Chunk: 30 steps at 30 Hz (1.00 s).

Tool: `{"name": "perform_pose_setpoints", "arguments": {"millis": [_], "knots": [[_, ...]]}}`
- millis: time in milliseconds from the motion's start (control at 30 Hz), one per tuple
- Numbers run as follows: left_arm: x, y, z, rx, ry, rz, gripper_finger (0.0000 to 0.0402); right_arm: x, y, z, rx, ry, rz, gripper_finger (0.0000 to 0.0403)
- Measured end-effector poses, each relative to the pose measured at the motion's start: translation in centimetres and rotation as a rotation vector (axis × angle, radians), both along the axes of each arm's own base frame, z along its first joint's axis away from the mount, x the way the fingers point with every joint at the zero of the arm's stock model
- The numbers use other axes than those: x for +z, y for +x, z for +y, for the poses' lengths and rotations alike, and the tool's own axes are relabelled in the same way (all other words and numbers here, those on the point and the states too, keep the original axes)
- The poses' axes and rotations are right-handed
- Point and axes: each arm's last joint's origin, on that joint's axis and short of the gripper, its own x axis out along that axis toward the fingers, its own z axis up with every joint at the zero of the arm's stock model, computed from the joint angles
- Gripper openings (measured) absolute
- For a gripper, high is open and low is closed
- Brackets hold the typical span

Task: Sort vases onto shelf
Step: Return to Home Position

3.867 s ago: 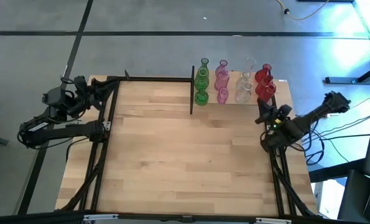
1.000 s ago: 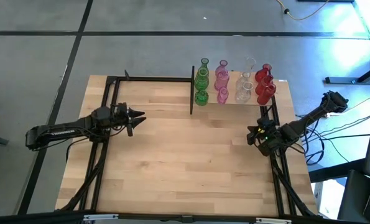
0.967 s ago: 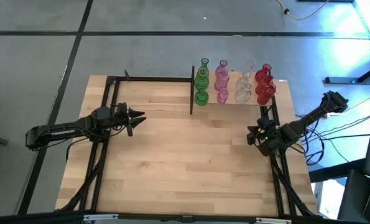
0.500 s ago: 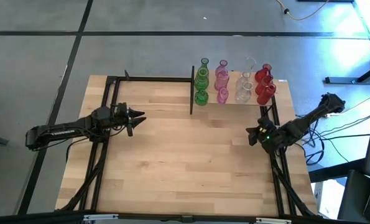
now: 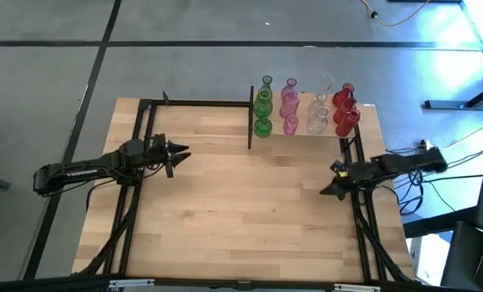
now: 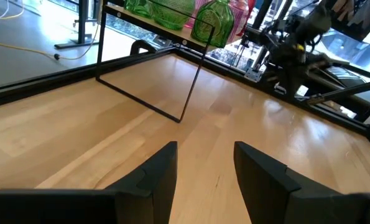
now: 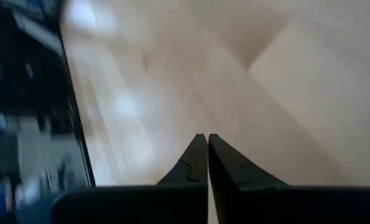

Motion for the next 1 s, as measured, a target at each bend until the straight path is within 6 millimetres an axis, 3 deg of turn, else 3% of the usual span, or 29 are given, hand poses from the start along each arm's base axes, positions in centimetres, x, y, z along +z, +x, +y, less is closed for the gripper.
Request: {"name": "perform_pose_setpoints", "arguments": {"millis": [167, 333, 1000], "knots": [[0.0, 0.0, 0.0, 0.0, 0.0, 0.0, 0.0151, 0.7, 0.0, -1.1, -0.161, 0.026, -0.112, 0.0], [0.0, 0.0, 0.0, 0.002, 0.001, -0.002, 0.0151, 0.5, 0.0, -1.5, -0.22, 0.004, -0.102, 0.0], [0.0, 0.0, 0.0, 0.004, 0.001, 0.0, 0.0151, 0.5, 0.0, -1.4, -0.219, 0.004, -0.097, 0.0]]}}
